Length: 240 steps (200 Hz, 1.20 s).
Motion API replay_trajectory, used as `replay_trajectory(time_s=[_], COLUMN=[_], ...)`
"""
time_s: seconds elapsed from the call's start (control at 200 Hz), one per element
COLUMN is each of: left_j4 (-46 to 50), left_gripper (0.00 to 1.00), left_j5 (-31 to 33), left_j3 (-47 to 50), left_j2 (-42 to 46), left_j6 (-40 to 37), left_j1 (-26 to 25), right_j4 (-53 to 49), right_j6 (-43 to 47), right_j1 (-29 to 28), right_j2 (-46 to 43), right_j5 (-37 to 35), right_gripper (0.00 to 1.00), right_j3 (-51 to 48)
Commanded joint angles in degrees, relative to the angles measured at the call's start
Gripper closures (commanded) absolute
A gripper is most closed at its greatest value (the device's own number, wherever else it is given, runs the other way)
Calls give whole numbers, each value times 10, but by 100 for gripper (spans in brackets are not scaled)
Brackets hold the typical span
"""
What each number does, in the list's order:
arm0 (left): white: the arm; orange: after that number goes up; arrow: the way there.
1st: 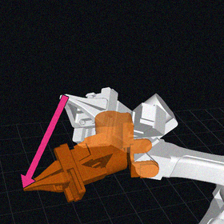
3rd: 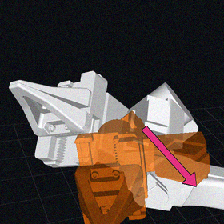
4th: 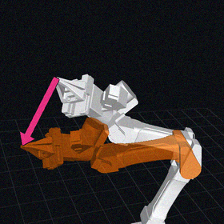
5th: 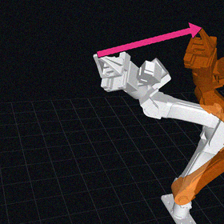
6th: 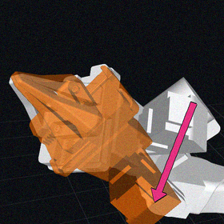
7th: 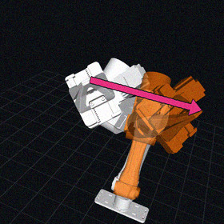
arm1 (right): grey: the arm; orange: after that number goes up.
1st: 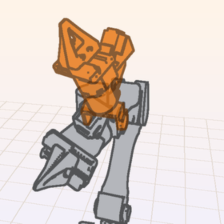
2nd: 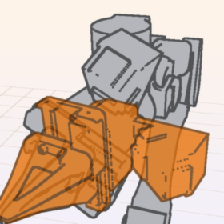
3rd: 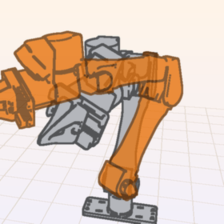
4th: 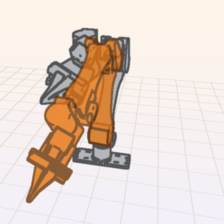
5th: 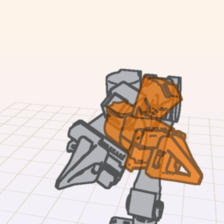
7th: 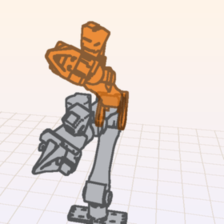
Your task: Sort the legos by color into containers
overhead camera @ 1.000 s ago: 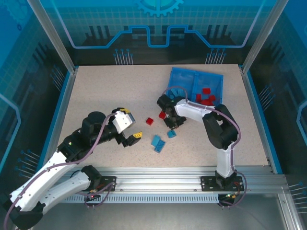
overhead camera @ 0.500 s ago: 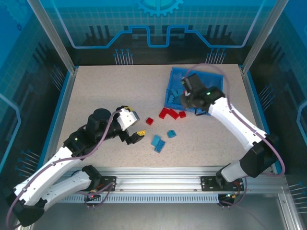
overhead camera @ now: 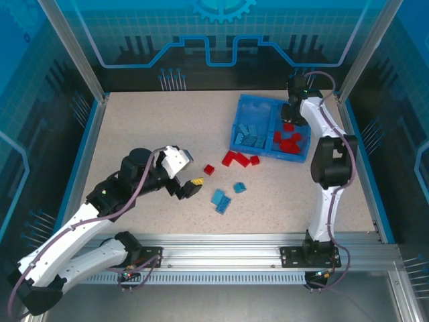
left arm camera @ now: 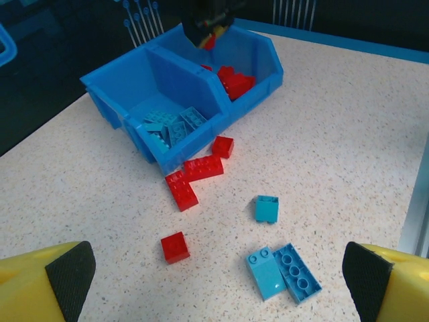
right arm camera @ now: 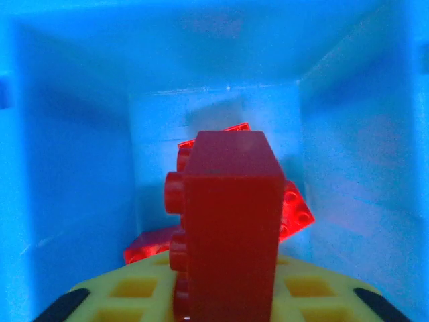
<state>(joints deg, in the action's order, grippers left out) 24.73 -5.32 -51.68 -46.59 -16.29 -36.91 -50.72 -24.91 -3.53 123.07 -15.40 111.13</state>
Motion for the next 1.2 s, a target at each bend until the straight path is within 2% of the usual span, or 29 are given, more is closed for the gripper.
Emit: replay_trajectory(time_s=[0.0,0.2,0.34,0.53,0.67,0.84,0.9,0.985,1.086,1.196], left_j4=[31,34,18,3,-3,-6,-6,-3,3,11], left_gripper=[1,1,1,1,1,1,1,1,1,1], left_j5=[37,56,51,37,23,-1,-9,-15,-24,-27], left_j3=[-28,-33,-25,-14,-10,-13,-13,-16,-18,-18], left_j2=[3,-11,-15,-14,-15,-25,-28,-27,-24,-16], left_j6=[51,106,107,74,55,44,46,52,57,54], left_j1=[4,4,4,4,5,5,5,5,5,4], right_j4=[-70,-72,-37,19,30,96,144,215,273,284], right_j6=[-21,-7,-6,-11,-48,-183,-242,-330,-406,-437], right_j1=[16,17,-6,-101,-178,-208,-213,-219,-221,-223], right_j2=[23,-13,-116,-302,-380,-403,-403,-397,-370,-331], right_j5=[22,34,48,51,60,90,91,67,57,35], right_gripper=[60,57,57,53,51,46,42,30,22,18], right_j3=[64,55,-56,-252,-350,-459,-500,-542,-555,-534])
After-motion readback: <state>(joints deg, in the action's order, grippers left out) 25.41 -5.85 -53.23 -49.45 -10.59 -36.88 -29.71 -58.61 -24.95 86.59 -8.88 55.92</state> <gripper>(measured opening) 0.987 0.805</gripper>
